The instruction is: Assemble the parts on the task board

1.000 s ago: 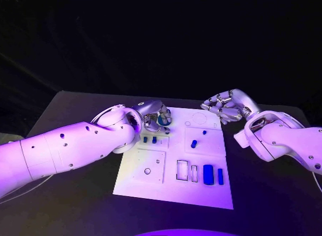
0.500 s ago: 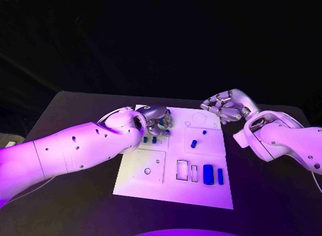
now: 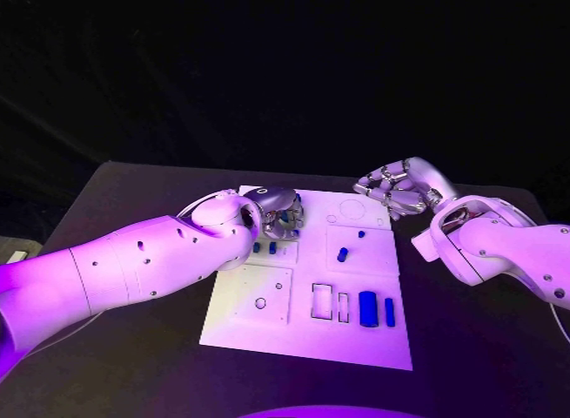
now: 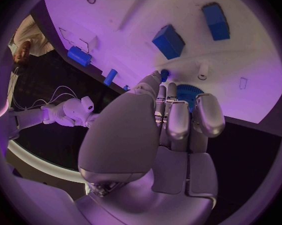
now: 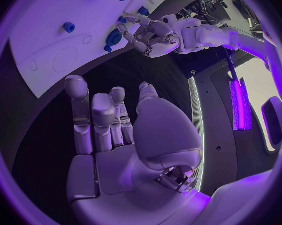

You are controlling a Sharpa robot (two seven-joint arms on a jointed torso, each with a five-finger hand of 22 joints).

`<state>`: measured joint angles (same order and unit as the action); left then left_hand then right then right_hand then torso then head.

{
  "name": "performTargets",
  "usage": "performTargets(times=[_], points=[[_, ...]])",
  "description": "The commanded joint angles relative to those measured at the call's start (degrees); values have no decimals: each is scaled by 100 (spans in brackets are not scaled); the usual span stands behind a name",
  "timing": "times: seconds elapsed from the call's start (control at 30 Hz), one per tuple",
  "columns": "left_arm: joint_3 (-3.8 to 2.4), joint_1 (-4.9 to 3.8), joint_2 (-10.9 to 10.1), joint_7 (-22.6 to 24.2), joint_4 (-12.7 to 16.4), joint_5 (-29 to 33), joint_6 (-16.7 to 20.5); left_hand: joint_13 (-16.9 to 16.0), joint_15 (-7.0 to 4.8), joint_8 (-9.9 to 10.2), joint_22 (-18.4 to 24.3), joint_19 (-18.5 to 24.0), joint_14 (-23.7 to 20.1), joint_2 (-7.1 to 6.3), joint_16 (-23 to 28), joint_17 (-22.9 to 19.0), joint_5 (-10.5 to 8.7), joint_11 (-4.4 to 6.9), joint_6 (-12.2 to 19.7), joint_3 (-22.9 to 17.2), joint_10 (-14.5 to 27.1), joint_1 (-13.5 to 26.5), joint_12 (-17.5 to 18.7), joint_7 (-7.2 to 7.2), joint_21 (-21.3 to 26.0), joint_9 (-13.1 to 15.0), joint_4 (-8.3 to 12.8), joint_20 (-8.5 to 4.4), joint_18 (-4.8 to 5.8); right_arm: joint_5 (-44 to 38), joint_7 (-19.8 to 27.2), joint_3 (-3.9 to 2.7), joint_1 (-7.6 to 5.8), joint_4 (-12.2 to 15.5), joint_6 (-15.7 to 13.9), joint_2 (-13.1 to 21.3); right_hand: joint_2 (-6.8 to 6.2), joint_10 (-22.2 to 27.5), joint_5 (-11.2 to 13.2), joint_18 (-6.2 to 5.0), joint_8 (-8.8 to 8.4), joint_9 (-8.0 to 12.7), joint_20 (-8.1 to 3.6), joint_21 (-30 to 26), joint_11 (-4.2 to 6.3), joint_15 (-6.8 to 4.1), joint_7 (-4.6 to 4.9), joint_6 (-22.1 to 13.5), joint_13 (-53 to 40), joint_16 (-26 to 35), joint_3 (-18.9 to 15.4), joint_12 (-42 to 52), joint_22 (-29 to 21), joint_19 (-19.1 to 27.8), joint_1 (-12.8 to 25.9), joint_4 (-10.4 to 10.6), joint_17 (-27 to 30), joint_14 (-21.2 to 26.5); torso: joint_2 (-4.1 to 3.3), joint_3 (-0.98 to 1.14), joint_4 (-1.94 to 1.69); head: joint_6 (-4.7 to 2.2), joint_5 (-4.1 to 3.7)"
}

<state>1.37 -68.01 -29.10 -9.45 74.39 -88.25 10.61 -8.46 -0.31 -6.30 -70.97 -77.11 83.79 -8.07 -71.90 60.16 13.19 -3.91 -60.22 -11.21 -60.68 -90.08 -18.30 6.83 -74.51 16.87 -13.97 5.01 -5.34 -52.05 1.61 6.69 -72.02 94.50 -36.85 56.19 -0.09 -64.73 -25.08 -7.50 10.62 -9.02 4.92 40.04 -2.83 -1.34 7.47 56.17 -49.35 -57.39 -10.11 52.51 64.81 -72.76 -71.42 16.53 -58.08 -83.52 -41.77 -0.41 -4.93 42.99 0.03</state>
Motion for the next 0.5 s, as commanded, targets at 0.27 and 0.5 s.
performTargets(times=[0.27,0.5], points=[[-6,4,91,-62,-109,-28,-228,59,-32,70,-314,-222,21,-37,-5,-116,13,20,-102,-166,-215,-49,101,3,-285,-75,10,-9,127,-28,62,-1,4,-4,19,-21,2,26,-43,-97,27,-9,-9,-20,4,-6,0,-28,-1,21,-41,37,7,-42,-60,-4,-16,-28,5,-2,-3,25,6],[-6,8,127,-97,-155,-20,-321,72,-37,82,-405,-276,16,-48,10,-166,12,28,-128,-205,-266,-37,125,1,-362,-96,13,-17,148,-28,64,-1,5,-6,22,-25,2,26,-43,-97,27,-9,-9,-20,4,-6,0,-28,-1,21,-41,37,7,-42,-60,-4,-16,-28,8,-3,-8,22,6]])
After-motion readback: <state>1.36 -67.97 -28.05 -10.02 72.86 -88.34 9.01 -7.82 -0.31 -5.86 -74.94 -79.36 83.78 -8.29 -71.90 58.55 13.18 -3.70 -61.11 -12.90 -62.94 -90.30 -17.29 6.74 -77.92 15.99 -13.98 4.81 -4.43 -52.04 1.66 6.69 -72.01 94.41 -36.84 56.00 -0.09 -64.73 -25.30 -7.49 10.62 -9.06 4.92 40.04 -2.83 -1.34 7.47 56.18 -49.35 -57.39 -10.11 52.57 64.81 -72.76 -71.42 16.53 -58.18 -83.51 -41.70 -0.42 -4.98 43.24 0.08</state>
